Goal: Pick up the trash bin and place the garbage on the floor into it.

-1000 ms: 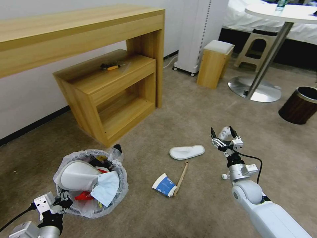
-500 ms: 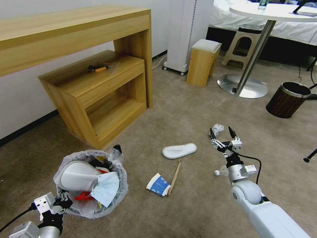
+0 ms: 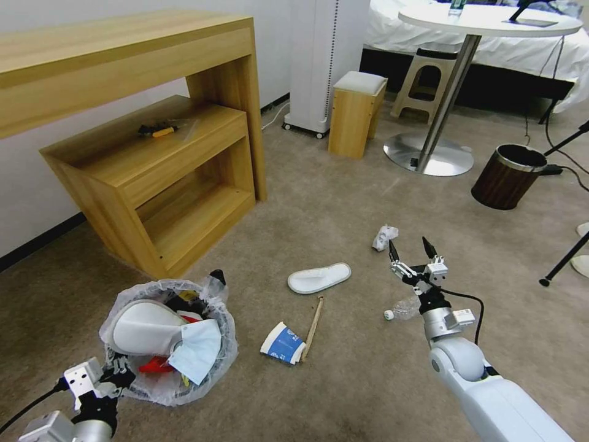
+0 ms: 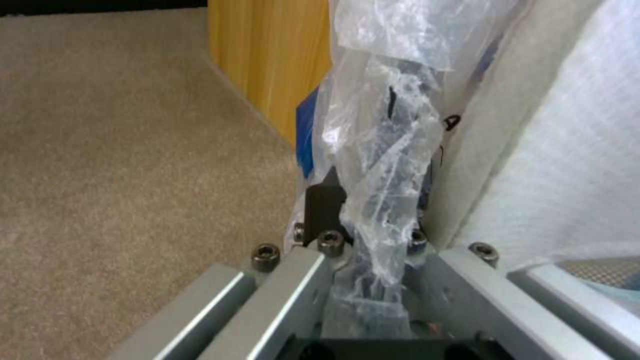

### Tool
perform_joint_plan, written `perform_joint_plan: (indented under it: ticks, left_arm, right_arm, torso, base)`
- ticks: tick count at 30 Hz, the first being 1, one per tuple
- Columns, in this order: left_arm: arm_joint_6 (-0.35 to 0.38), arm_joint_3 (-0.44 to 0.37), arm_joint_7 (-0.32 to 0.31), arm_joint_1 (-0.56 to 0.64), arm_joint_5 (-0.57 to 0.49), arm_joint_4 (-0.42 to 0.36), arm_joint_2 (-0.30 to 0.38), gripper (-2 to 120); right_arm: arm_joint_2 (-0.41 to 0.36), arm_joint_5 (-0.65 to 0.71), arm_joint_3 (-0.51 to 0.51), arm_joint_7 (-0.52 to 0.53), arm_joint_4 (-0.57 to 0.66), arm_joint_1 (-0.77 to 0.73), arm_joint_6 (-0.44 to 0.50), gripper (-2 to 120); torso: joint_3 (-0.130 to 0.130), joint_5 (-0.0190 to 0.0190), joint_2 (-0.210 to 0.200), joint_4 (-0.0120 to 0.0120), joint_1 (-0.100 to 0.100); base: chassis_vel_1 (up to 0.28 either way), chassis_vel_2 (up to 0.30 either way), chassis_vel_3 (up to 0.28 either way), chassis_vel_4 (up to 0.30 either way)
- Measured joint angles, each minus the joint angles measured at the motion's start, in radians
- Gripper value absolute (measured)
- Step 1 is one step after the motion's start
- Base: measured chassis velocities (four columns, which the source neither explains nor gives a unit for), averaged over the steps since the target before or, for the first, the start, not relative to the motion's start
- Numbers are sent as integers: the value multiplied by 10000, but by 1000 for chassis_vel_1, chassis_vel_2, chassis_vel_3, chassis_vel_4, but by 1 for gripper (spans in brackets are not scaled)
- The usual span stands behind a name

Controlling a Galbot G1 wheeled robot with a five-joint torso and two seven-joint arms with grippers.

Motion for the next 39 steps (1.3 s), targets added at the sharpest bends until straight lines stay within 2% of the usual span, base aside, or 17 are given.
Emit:
perform_joint_plan:
  ticks: [7, 31, 34, 39]
  left_arm:
    - [-1, -216, -144, 11, -107, -186, 103, 0]
    - [-68, -247, -153, 33, -82, -209, 164, 0]
    - [-70, -248, -153, 26, -85, -189, 177, 0]
    - [-76, -279, -169, -22, -140, -98, 277, 0]
  right_arm:
    - [3, -328, 255, -160, -204, -121, 427, 91]
    - [69, -523, 620, -210, -13, -686, 380, 89]
    - [39, -589, 600, -211, -86, -679, 391, 89]
    - [-283, -333, -186, -226, -630, -630, 512, 89]
  torso:
    - [0, 0, 0, 3, 0]
    - [0, 0, 0, 1, 0]
    - [0, -1, 0, 2, 0]
    - [0, 0, 0, 1, 0]
  base:
    - [0, 0, 0, 0]
    - [0, 0, 0, 0]
    - [0, 0, 0, 0]
    - [0, 0, 0, 0]
